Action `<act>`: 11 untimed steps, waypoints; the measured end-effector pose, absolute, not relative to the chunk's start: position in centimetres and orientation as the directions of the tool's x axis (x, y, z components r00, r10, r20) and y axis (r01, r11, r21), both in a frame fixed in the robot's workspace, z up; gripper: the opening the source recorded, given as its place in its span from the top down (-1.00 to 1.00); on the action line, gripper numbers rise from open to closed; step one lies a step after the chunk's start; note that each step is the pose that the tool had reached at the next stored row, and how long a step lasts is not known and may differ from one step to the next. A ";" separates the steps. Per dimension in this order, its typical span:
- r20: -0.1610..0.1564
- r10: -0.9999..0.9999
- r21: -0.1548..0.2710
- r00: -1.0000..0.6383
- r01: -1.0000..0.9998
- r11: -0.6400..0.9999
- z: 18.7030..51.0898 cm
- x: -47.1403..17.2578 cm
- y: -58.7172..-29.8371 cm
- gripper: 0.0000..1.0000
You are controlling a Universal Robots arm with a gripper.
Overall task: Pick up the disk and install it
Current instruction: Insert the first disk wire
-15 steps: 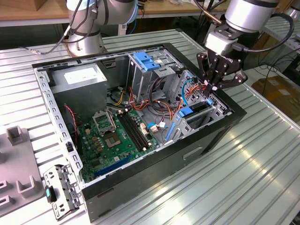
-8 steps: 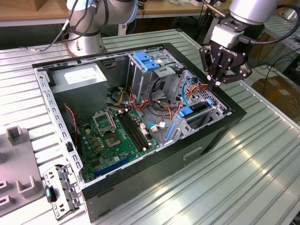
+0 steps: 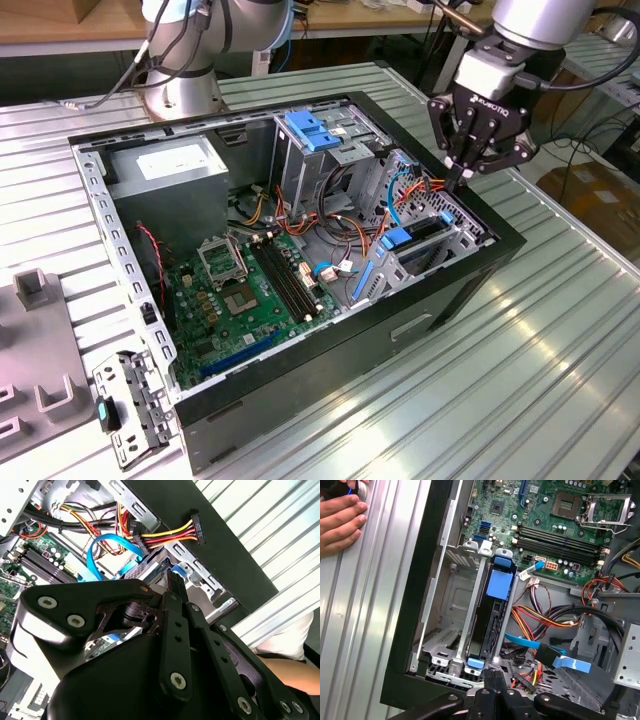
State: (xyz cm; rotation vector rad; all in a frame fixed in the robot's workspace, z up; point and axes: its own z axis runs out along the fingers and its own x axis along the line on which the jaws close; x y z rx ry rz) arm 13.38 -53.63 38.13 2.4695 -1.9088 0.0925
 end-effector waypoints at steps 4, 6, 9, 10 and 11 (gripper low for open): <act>0.059 -0.964 -0.021 0.258 -0.965 -0.260 38.1 13.5 -53.6 0.79; 0.059 -0.964 -0.021 0.259 -0.965 -0.260 38.1 13.5 -53.6 0.79; 0.059 -0.964 -0.021 0.259 -0.965 -0.260 38.1 13.5 -53.6 0.79; 0.058 -0.964 -0.021 0.259 -0.965 -0.261 38.1 13.5 -53.6 0.79; 0.058 -0.964 -0.021 0.260 -0.965 -0.262 38.1 13.5 -53.6 0.79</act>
